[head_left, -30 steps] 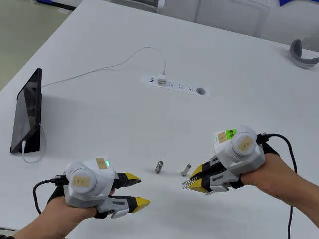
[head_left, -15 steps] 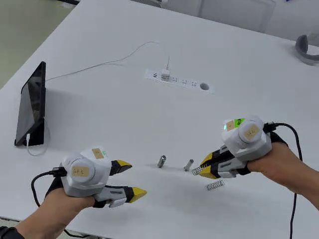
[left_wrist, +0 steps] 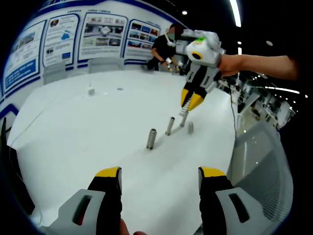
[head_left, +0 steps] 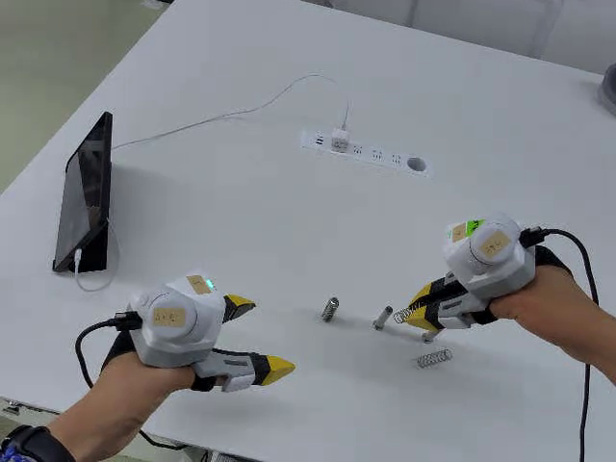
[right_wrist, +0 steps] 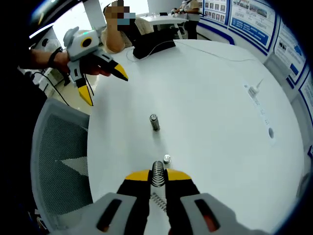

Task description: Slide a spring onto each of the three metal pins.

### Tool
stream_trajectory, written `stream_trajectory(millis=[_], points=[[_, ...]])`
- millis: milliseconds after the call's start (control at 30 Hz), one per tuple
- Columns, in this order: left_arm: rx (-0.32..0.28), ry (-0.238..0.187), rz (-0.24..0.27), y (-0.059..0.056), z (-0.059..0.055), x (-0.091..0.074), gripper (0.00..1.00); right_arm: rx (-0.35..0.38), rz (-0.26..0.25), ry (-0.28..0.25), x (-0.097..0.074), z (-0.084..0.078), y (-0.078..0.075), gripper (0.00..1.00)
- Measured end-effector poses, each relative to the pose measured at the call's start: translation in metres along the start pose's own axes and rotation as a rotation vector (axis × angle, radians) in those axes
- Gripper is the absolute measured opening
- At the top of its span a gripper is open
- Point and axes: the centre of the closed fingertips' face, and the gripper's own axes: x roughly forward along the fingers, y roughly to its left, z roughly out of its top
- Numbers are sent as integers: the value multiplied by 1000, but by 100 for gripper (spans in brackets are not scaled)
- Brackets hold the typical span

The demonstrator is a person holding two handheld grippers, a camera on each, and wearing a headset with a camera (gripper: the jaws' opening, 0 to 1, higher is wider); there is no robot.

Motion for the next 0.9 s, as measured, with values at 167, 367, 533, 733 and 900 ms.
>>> stream_trajectory(millis=[167,367,533,733,900], points=[[-17,3,7,2,-4,-1,66,-3,0,7,5,0,-6,12],[-31,6,9,1,-8,-4,66,-14,5,18,10,0,-9,12],[-40,8,10,2,-10,-5,66,-22,5,22,12,2,-11,12],[-48,10,12,2,-12,-6,66,-33,8,29,17,4,-11,12],[-53,9,11,2,-13,-7,66,-43,11,34,20,6,-10,13]])
